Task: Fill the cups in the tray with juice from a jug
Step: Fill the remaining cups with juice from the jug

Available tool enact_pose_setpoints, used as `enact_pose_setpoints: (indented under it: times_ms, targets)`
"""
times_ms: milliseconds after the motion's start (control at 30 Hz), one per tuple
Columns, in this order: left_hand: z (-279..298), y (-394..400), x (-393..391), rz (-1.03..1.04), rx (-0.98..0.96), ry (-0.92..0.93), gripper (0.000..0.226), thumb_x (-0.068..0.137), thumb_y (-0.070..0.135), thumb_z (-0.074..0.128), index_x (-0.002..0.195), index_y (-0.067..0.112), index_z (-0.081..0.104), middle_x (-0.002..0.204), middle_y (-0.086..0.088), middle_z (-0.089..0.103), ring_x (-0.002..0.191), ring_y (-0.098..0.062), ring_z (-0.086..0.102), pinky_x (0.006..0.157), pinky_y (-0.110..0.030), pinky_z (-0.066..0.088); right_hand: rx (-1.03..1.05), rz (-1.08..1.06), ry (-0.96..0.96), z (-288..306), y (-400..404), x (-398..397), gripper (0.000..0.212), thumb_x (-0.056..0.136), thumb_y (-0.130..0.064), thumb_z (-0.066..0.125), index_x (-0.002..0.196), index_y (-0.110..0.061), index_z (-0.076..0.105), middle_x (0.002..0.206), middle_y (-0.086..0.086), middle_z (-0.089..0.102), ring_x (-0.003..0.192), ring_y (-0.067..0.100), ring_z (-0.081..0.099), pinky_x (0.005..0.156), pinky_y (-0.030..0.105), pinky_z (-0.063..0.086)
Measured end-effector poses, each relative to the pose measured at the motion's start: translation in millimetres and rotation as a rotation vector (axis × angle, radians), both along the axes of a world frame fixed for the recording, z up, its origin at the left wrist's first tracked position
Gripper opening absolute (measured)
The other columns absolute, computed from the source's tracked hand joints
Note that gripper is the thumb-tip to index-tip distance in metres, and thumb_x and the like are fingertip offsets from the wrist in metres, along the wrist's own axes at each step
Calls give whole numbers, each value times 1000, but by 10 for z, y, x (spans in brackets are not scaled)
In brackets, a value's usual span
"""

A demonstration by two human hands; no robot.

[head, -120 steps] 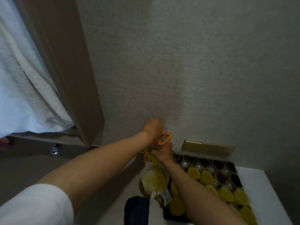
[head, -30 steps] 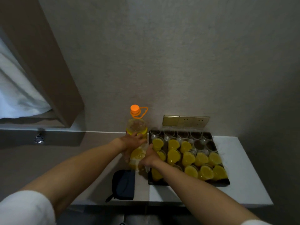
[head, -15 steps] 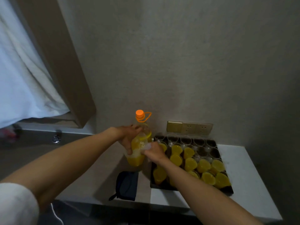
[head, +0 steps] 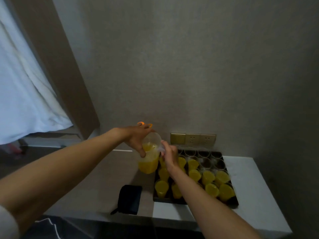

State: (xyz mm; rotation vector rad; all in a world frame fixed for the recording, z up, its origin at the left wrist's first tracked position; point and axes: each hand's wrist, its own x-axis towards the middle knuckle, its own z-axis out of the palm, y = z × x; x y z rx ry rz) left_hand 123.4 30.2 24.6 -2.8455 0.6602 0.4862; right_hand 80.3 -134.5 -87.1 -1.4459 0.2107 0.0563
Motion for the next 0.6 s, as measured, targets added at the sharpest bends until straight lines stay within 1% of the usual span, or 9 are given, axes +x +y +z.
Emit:
enact_pose_setpoints:
  times_ms: [33,100,167,200,267,333,467,533,600]
  targets:
    - [25,-76,-7,-9,0,-3,126,60,58,88,159,28,17,162,-6,22,149,-31,22,117,-42,34,22,-53,-15,2,-56,-14,54,101,-25,61,50,-15,47,43,-7,44,40,7,42,46,21,35]
    - [54,-225,-22,-34,-14,-18,126,61,57,88,160,27,16,158,-7,29,147,-30,26,117,-41,34,84,-146,-44,-5,-159,-49,51,101,-21,61,51,-18,48,44,-9,46,42,6,44,46,22,36]
    - [60,-359,-25,-84,-20,-44,128,60,59,87,161,27,16,153,-7,34,143,-30,31,115,-41,36,113,-222,-94,14,-256,-113,49,96,-28,65,51,-20,48,46,-6,46,44,10,43,48,27,34]
    - [58,-417,-20,-108,-23,-54,130,59,61,86,161,27,14,153,-7,33,142,-30,32,114,-41,37,119,-256,-120,30,-303,-142,46,90,-33,64,50,-20,47,45,-6,43,43,11,40,47,27,32]
    - [51,-532,10,-150,-39,-52,132,59,64,84,162,29,10,154,-7,31,141,-30,31,113,-45,39,114,-323,-152,53,-411,-173,41,83,-36,60,45,-25,47,43,-8,41,42,10,37,45,27,29]
    - [32,-669,45,-187,-67,-36,131,61,63,84,162,30,8,153,-5,30,141,-28,29,111,-47,40,84,-398,-159,72,-527,-208,44,81,-37,59,41,-24,46,44,-8,40,43,11,37,46,29,29]
    - [-11,-927,135,-285,-127,-10,129,64,59,86,162,29,8,154,-4,29,141,-26,27,112,-43,39,38,-541,-197,51,-699,-243,40,81,-34,59,44,-26,45,45,-6,39,46,14,36,50,32,28]
    - [-36,-1014,191,-355,-153,-19,129,64,59,86,162,30,7,152,-4,31,137,-25,28,110,-39,38,31,-594,-199,18,-767,-240,43,82,-33,60,41,-25,48,47,-3,42,50,16,39,54,34,31]
    - [-45,-1075,248,-409,-177,-33,129,64,59,85,162,30,7,151,-4,32,134,-25,28,109,-38,36,17,-626,-216,13,-817,-229,40,83,-32,60,45,-23,54,49,3,45,52,19,41,55,35,33]
